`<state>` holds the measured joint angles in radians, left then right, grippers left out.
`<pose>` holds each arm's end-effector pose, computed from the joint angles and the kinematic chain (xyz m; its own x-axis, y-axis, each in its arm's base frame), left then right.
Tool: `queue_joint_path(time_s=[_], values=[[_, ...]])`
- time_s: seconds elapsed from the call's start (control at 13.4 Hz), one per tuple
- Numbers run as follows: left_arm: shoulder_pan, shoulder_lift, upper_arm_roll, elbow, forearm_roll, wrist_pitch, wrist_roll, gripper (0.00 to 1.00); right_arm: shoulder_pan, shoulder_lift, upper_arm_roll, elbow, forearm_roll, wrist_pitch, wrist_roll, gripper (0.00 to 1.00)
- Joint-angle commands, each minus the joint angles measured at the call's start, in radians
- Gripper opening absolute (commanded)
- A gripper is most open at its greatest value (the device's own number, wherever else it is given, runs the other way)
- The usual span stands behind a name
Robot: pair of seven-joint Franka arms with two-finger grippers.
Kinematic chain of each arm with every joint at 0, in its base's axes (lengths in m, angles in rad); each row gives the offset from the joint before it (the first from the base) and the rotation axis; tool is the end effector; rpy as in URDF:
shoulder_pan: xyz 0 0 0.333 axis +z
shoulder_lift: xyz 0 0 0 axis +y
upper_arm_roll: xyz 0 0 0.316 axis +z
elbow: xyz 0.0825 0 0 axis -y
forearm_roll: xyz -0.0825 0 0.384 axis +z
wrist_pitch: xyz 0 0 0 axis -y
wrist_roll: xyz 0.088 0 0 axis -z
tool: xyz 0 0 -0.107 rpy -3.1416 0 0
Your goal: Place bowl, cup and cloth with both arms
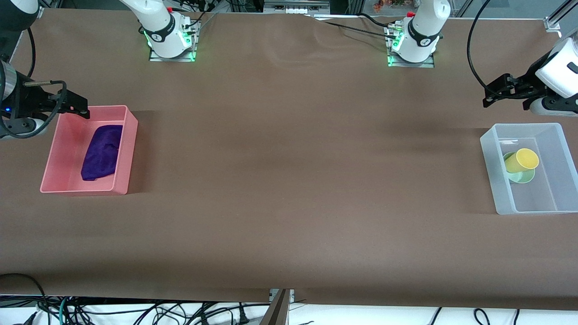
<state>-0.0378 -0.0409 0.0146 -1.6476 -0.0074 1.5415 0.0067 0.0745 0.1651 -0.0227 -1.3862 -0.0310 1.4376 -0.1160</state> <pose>0.5369 -0.0131 0.6083 0.9974 -0.0301 -0.0651 -0.0296 -0.9995 0.0084 0.5902 0.0281 0.6049 0.9798 0.1624 -0.1166 0.1660 -0.9859 0.0214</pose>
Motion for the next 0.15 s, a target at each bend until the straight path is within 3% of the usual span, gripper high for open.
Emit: queue_joint_path(time_s=[0.0,0.07], values=[[-0.013,-0.017,0.015,-0.026,-0.026,0.022,-0.010,1.00,-0.005,0.004,0.003,0.018,-0.004,-0.006,-0.001,1.00],[-0.013,-0.016,0.015,-0.026,-0.026,0.022,-0.010,1.00,-0.005,0.004,0.003,0.018,-0.004,-0.006,-0.001,1.00]])
